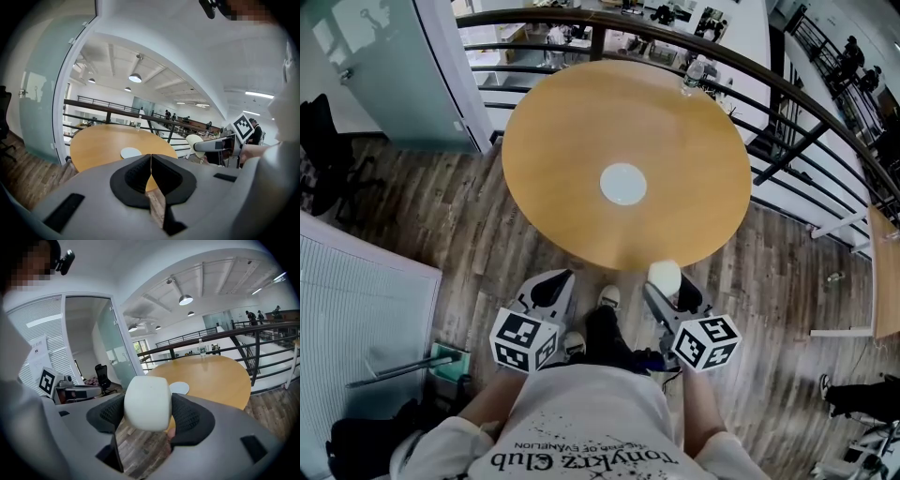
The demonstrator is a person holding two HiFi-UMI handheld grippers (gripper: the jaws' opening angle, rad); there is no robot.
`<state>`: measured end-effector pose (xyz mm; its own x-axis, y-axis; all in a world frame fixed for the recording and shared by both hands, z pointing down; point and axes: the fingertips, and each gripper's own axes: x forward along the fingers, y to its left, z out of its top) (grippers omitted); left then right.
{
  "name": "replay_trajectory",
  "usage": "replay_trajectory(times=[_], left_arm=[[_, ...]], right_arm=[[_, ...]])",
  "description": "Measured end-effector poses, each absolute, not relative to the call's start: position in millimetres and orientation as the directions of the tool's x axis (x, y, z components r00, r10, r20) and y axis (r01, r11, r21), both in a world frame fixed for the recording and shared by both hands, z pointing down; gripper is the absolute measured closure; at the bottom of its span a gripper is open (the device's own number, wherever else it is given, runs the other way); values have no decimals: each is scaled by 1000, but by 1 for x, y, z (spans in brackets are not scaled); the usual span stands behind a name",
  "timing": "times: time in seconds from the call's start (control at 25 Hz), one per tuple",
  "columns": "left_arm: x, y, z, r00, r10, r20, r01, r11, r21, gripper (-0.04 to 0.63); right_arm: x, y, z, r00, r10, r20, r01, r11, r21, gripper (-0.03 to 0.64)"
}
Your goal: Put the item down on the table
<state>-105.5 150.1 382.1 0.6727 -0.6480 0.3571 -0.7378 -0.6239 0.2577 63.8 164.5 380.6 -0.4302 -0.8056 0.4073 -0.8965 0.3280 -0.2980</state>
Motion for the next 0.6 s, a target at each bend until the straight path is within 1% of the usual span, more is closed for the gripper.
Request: replay_trajectory(times=[0.2, 0.6], left_arm=[[-93, 113, 385, 667, -652, 361, -743, -618, 258, 571], [-52, 20, 382, 642, -672, 368, -764, -601, 235, 571]], right_arm=[[74, 127, 385, -437, -799, 413, -896, 342, -284, 290], [119, 36, 386, -459, -784, 417, -887, 373, -273, 290]])
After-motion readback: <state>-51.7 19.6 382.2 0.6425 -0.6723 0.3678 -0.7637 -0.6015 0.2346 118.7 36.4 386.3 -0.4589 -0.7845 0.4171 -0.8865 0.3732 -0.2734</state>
